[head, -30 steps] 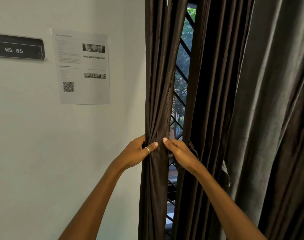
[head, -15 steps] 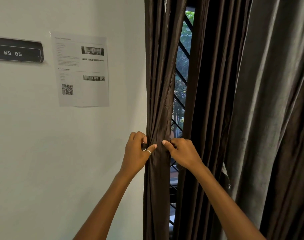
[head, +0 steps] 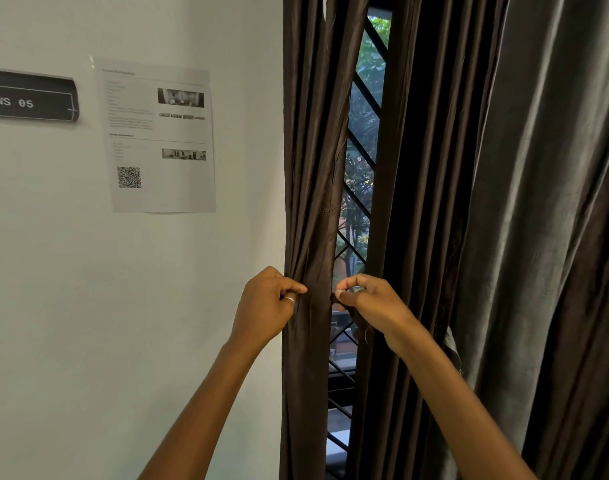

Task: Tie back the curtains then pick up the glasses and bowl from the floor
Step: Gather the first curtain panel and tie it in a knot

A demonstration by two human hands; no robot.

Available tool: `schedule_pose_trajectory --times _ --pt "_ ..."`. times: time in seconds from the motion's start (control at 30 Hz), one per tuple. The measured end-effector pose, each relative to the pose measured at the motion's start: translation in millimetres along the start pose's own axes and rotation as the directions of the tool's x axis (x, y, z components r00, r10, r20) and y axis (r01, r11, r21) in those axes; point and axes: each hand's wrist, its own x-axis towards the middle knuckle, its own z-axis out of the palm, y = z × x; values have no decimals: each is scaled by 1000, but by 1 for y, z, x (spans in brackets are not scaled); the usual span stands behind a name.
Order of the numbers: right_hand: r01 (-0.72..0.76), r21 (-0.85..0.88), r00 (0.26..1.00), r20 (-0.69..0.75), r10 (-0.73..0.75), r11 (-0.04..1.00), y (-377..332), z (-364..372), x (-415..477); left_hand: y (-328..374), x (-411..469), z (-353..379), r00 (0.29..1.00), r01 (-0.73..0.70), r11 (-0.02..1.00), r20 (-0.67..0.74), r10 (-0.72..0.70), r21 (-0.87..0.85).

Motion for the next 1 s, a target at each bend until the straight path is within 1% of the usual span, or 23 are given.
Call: schedule_pose_trajectory --times 0.07,0.17,0.27,0.33,0.47,0.53,0.57,0.63,0.67,0.7,0.77,0.83,0.93,1.0 --pt "-34 72 999 37 31 997 -4 0 -3 5 3 -2 999 23 999 22 -24 36" --pt "-102 211 992 101 82 972 -5 -1 -6 11 6 -7 997 60 998 49 -61 22" --pt "-201 370 976 151 155 907 -4 1 -7 11 5 -12 991 107 994 83 -104 -25" --pt "-242 458 968 175 180 855 -2 5 -7 11 6 -13 984 139 989 119 -131 -56" --pt "-241 621 968 208 140 746 -3 19 -14 16 9 -18 962 213 971 195 -189 -108" --pt "-206 648 976 192 105 733 -1 25 -16 17 9 -20 948 262 955 219 -229 -138" --pt "-182 645 980 178 87 742 0 28 -18 17 9 -20 936 312 934 225 -271 -174" --pt "-138 622 988 142 62 770 2 33 -21 22 11 -20 888 452 836 248 -388 -310" --pt "-118 607 991 123 54 786 2 36 -24 23 11 -20 869 492 797 258 -423 -350" --pt "-98 582 994 104 46 807 2 38 -26 24 10 -20 868 492 799 267 -419 -346" --pt "-42 503 998 60 14 863 2 44 -31 26 7 -22 880 455 841 295 -373 -293" --pt "34 417 998 25 -49 908 3 51 -35 29 4 -25 899 390 888 310 -310 -244" --pt "145 287 989 -52 -135 947 5 62 -38 29 2 -23 940 239 965 274 -204 -103" --pt "176 203 981 -115 -155 963 6 67 -38 29 1 -21 952 208 974 250 -179 -94"
